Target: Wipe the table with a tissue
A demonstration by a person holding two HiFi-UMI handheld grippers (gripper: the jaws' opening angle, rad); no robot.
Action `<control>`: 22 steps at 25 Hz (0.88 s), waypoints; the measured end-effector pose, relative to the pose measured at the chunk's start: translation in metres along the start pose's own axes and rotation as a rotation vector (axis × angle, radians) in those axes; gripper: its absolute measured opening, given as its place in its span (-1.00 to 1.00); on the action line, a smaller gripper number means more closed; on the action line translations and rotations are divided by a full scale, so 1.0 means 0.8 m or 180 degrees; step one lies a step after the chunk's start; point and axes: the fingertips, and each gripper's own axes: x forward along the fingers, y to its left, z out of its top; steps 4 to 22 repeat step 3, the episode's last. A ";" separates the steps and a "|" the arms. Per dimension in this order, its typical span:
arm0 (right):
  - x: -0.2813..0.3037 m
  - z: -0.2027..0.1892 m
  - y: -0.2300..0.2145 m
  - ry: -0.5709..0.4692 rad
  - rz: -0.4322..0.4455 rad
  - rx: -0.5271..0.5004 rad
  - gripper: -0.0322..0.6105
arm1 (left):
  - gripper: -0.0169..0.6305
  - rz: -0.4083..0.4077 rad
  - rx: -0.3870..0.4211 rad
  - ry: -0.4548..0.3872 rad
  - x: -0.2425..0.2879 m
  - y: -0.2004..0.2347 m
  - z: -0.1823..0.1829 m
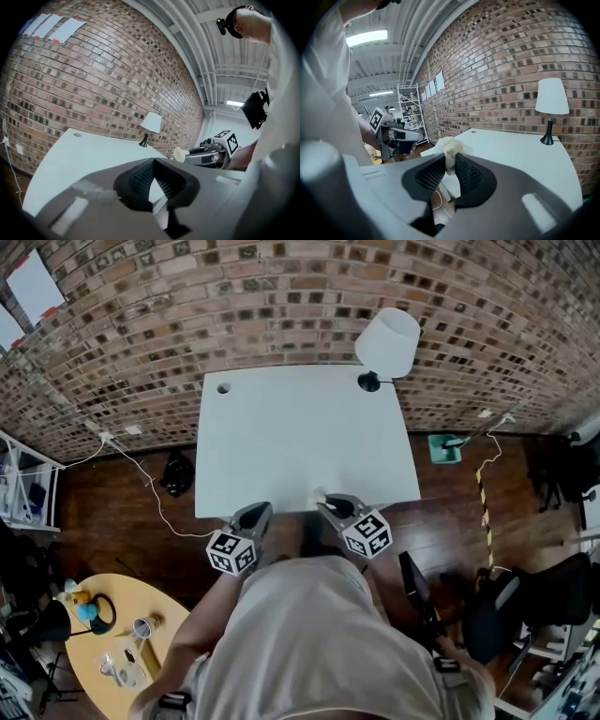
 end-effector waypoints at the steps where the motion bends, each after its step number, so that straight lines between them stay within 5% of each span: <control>1: 0.000 0.000 0.000 -0.0006 -0.0011 -0.0008 -0.68 | -0.93 0.0002 -0.0003 -0.0006 -0.001 0.000 -0.001; 22: 0.000 0.000 0.001 -0.0016 -0.0030 -0.0025 -0.68 | -0.93 0.0004 -0.0010 -0.0018 -0.002 0.001 -0.004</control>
